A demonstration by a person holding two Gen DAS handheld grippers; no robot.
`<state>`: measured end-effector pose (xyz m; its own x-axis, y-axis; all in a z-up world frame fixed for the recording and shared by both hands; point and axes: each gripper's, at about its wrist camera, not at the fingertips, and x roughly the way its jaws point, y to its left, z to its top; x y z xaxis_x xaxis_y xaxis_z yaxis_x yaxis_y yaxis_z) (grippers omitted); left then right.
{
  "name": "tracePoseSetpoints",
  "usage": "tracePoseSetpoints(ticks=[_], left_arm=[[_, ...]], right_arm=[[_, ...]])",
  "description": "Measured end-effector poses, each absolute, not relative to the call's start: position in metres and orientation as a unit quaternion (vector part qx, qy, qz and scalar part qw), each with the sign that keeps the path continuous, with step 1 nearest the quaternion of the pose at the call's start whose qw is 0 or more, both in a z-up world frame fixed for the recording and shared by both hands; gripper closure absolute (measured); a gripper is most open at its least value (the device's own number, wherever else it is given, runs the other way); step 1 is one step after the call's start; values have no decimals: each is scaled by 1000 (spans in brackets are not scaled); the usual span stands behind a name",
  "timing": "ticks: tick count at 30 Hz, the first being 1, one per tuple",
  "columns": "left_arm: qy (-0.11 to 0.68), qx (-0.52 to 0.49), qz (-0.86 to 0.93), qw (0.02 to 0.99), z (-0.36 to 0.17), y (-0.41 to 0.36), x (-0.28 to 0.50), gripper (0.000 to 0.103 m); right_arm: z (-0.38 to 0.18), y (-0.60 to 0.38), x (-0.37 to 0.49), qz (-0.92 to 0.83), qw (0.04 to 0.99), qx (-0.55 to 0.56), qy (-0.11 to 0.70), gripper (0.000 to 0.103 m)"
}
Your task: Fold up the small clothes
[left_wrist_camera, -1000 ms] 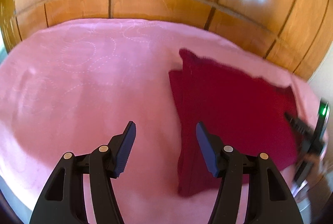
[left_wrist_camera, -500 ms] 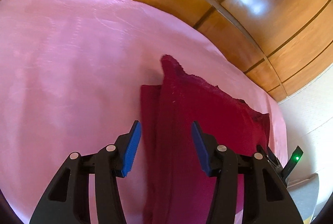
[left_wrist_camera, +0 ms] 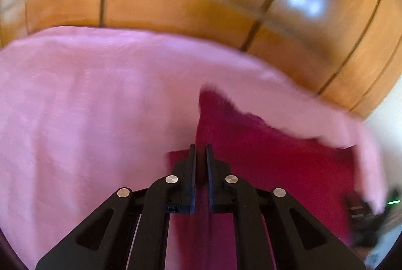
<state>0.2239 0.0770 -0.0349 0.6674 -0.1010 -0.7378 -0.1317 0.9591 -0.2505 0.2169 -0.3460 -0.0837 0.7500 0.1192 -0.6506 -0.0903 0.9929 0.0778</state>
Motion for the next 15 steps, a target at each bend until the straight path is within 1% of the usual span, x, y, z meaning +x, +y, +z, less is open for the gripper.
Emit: tracePoseSetpoints(ticks=[2, 4, 6, 7, 8, 13, 15], left_arm=[[435, -166, 16, 885, -61, 84, 236, 98], [428, -192, 17, 883, -61, 92, 235, 97], [427, -169, 36, 888, -52, 87, 230, 96], [427, -151, 52, 890, -47, 83, 227, 86], [420, -134, 64, 895, -39, 79, 219, 82], [353, -90, 40, 930, -7, 50, 167, 82], [342, -58, 13, 938, -4, 34, 156, 82]], right_arm=[[-84, -347, 217, 57, 935, 19, 348, 2], [-84, -347, 218, 57, 935, 18, 349, 2], [-85, -347, 219, 58, 935, 20, 349, 2], [-84, -347, 219, 58, 935, 20, 349, 2], [-84, -347, 219, 59, 935, 21, 349, 2], [-83, -345, 219, 58, 934, 23, 353, 2], [-80, -346, 223, 64, 928, 23, 367, 2]])
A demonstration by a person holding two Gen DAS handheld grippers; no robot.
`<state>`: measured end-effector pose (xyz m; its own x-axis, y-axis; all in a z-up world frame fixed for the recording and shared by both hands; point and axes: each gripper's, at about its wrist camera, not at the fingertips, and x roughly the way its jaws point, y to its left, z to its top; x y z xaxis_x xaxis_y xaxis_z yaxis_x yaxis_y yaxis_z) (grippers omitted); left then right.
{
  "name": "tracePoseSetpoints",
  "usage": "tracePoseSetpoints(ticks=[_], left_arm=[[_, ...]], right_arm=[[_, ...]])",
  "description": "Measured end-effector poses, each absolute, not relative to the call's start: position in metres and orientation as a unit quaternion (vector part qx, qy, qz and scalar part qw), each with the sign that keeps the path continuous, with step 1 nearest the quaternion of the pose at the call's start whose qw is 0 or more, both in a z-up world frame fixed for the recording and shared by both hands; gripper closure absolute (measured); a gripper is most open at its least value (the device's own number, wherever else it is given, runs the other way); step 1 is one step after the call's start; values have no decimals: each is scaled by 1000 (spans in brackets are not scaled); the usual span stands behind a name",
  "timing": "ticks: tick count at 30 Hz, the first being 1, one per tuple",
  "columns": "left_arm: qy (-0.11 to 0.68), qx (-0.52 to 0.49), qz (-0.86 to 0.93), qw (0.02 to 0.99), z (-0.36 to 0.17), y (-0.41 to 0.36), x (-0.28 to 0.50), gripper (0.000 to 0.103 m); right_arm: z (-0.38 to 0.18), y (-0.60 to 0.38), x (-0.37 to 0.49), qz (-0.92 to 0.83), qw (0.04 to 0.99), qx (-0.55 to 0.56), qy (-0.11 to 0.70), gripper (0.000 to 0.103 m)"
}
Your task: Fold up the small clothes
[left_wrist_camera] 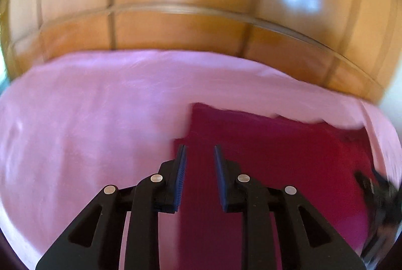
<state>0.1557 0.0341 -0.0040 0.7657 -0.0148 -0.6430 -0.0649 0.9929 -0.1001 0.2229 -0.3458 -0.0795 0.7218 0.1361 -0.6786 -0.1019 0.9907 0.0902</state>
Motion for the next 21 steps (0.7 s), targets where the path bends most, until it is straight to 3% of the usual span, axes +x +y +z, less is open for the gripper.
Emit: tracePoseSetpoints(ticks=[2, 3, 8, 12, 21], left_arm=[[338, -24, -17, 941, -6, 12, 149, 65], [336, -13, -33, 941, -9, 3, 148, 63], [377, -10, -40, 925, -31, -12, 168, 63], [397, -61, -24, 916, -46, 2, 184, 58], [392, -76, -9, 917, -51, 4, 182, 56]], right_arm=[[-73, -344, 229, 69, 918, 16, 390, 2], [-68, -343, 232, 73, 915, 15, 396, 2], [-42, -320, 253, 120, 910, -13, 396, 3], [-59, -292, 293, 139, 885, -51, 441, 8], [-84, -298, 343, 79, 884, -18, 461, 4]])
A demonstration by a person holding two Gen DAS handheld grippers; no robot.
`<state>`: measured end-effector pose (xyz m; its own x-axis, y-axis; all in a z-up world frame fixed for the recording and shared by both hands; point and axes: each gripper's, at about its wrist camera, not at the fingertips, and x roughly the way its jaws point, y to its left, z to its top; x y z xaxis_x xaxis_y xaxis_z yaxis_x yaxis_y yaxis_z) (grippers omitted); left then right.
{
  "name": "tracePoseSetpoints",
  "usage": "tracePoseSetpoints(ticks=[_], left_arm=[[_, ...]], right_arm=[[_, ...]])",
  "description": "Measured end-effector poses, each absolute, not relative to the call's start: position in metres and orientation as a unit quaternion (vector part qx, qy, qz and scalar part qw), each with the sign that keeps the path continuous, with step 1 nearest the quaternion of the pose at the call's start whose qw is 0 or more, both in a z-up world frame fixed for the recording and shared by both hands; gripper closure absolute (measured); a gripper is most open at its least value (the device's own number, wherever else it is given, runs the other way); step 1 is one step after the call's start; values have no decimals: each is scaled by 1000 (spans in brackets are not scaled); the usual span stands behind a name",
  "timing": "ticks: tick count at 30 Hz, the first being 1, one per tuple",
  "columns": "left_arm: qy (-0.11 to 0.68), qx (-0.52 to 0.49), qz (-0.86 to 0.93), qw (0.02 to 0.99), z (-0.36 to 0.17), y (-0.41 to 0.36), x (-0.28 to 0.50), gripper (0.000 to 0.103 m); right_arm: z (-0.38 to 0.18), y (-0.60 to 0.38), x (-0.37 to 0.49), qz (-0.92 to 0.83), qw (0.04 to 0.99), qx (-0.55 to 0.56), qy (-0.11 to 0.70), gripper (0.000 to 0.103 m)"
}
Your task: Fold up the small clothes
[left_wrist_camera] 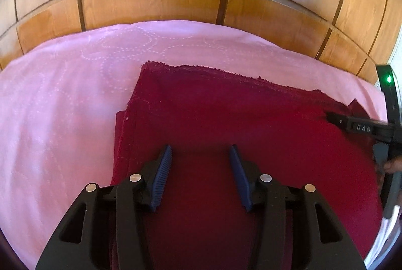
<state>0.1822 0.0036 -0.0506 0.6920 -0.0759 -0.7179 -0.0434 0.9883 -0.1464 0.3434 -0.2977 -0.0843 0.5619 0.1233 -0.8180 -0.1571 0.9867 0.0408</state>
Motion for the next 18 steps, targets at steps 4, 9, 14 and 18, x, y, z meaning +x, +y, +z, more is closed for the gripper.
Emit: tracePoseSetpoints(ticks=[4, 9, 14, 18], left_arm=[[388, -65, 6, 919, -43, 1, 169, 56], [375, -51, 13, 926, -31, -3, 146, 56], [364, -59, 8, 929, -23, -4, 127, 48], [361, -51, 4, 931, -19, -6, 118, 48]], right_arm=[[-84, -299, 336, 86, 888, -13, 451, 3], [-82, -304, 330, 89, 892, -10, 443, 2], [-80, -305, 323, 88, 894, -16, 439, 2], [-70, -306, 311, 87, 894, -27, 438, 2]])
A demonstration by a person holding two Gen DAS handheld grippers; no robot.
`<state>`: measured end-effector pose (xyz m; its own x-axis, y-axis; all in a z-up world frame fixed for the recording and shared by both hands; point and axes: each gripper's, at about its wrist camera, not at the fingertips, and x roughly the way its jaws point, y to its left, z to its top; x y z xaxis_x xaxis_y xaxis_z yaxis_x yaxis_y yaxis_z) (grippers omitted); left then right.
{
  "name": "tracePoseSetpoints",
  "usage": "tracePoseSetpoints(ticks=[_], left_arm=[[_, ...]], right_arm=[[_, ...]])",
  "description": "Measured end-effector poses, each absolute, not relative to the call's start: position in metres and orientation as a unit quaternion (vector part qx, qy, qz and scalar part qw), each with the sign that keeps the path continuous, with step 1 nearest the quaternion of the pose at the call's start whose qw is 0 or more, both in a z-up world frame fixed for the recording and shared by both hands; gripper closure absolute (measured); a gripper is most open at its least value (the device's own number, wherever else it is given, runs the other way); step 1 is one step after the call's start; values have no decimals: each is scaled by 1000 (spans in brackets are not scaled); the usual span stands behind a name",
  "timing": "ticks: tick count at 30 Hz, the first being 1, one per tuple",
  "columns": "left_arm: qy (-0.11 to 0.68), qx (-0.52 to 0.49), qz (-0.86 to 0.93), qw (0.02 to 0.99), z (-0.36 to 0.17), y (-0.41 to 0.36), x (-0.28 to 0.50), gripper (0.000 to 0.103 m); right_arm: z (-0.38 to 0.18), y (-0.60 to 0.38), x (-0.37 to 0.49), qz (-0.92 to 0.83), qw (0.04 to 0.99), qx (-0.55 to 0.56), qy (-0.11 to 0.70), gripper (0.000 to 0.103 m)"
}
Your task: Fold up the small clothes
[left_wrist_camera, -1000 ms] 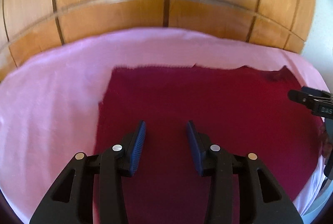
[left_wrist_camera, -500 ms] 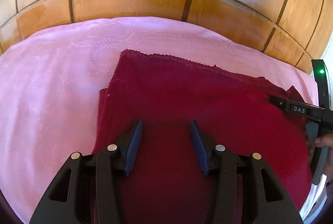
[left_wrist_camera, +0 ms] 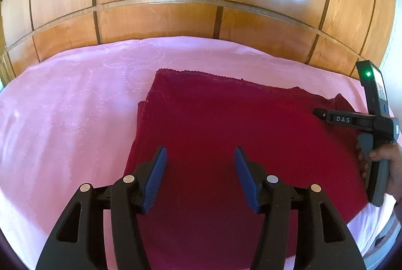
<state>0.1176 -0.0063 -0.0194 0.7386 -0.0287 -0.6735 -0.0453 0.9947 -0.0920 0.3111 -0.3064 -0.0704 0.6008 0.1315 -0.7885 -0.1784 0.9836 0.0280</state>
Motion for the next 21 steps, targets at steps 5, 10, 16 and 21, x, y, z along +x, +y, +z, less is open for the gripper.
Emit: tracePoseSetpoints(ticks=[5, 10, 16, 21], left_arm=[[361, -55, 3, 931, -19, -3, 107, 48], [361, -52, -3, 931, -21, -4, 98, 48], [369, -54, -4, 928, -31, -5, 89, 48], [363, -76, -12, 929, -27, 3, 76, 48]], right_arm=[[-56, -330, 289, 78, 902, -14, 425, 2], [-50, -372, 258, 64, 906, 17, 419, 2], [-72, -416, 221, 117, 878, 119, 450, 4], [-86, -429, 192, 158, 862, 180, 447, 15]])
